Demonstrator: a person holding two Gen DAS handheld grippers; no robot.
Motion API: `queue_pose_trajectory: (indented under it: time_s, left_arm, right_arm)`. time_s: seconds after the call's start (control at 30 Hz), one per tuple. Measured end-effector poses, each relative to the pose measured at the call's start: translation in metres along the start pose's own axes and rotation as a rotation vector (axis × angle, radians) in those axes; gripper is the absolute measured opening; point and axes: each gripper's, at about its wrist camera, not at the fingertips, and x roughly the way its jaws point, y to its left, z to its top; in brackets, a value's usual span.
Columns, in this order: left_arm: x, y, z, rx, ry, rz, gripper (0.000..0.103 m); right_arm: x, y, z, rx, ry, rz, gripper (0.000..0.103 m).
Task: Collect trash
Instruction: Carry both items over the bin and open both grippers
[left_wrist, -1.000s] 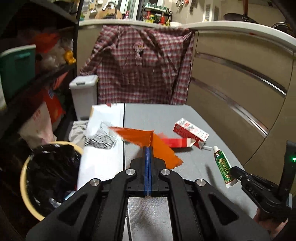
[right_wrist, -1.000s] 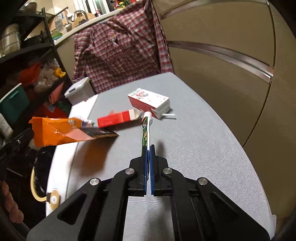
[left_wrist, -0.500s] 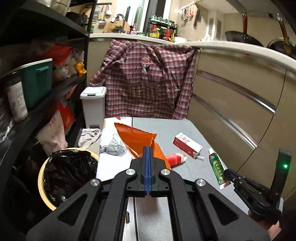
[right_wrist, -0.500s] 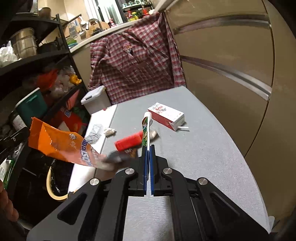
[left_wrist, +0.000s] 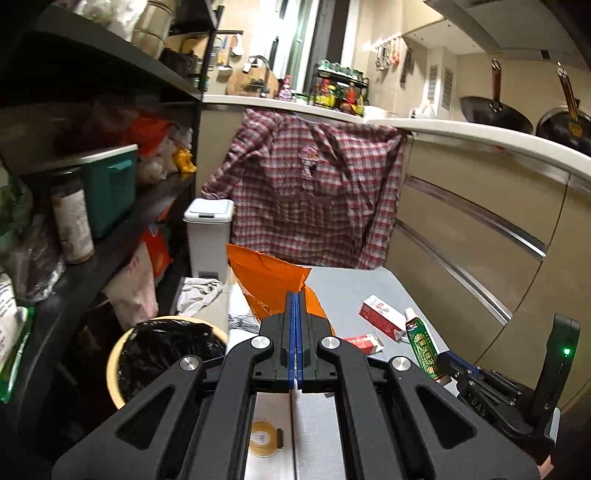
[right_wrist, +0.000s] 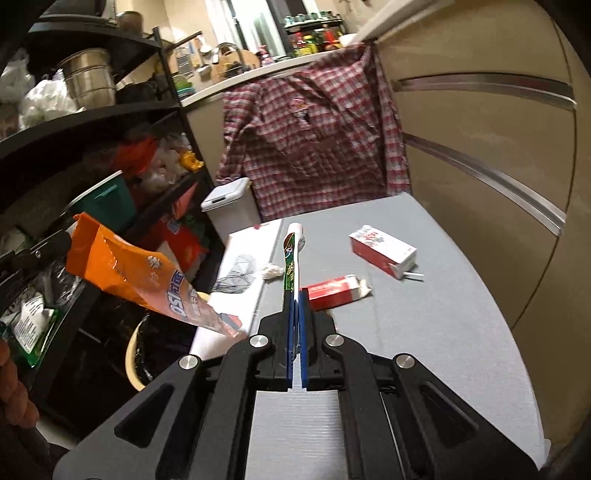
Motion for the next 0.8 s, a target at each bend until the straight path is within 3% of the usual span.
queue_pose_trajectory:
  time_s: [0.5, 0.8]
  left_arm:
    - [-0.018, 0.079, 0.001, -0.043, -0.030, 0.182, 0.000]
    - [-0.005, 0.121, -0.001, -0.065, -0.025, 0.270, 0.000]
  right_arm:
    - [0.039, 0.115, -0.007, -0.148, 0.067, 0.149, 0.003]
    - [0.084, 0.173, -0.020, -0.209, 0.136, 0.218, 0.003]
